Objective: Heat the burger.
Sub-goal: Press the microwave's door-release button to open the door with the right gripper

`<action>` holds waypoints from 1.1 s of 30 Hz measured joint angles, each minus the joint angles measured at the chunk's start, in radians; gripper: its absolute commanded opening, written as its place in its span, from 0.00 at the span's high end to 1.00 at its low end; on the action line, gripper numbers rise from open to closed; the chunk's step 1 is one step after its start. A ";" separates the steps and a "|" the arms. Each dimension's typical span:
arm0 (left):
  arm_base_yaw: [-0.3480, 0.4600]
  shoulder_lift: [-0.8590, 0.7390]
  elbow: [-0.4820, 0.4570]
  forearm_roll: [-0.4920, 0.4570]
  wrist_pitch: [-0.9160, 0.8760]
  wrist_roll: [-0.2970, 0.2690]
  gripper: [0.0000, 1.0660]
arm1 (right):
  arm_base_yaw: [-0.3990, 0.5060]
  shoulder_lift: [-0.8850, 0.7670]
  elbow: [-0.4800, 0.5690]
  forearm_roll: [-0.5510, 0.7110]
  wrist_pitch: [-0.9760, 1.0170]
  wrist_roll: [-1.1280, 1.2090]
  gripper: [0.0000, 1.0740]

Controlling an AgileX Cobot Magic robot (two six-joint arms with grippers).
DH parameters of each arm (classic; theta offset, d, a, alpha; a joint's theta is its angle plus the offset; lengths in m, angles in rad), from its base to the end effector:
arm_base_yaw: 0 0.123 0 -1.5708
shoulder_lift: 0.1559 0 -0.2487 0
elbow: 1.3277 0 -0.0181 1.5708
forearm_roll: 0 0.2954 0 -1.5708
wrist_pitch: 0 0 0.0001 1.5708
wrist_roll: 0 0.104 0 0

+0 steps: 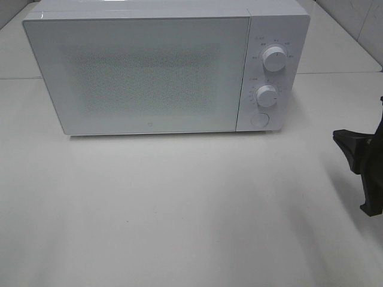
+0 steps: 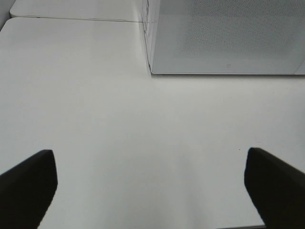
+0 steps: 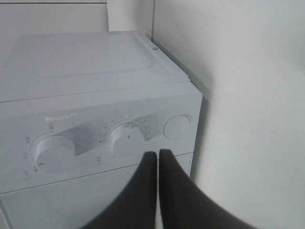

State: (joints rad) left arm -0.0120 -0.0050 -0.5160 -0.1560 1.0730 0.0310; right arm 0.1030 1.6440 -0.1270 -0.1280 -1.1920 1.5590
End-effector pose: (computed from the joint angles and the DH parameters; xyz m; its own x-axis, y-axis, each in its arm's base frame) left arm 0.0783 -0.0151 0.2982 -0.4491 -0.0381 -0.8927 0.1146 0.9884 -0.0999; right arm 0.2138 0.0345 0.0506 -0.2303 0.9727 -0.0294 0.2238 0.0824 0.9712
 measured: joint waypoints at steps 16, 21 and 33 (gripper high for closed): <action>0.000 0.000 0.000 0.000 0.000 0.000 0.06 | 0.309 0.117 -0.088 0.307 0.018 0.053 1.00; 0.000 0.000 0.000 0.000 0.000 0.000 0.06 | 0.328 0.167 -0.166 0.313 0.058 0.054 1.00; 0.000 0.000 0.000 0.000 0.000 0.000 0.06 | 0.328 0.265 -0.313 0.317 0.138 0.060 1.00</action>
State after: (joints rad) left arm -0.0120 -0.0050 -0.5160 -0.1560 1.0730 0.0310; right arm 0.4310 1.9090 -0.4400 0.1890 -1.0540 1.6190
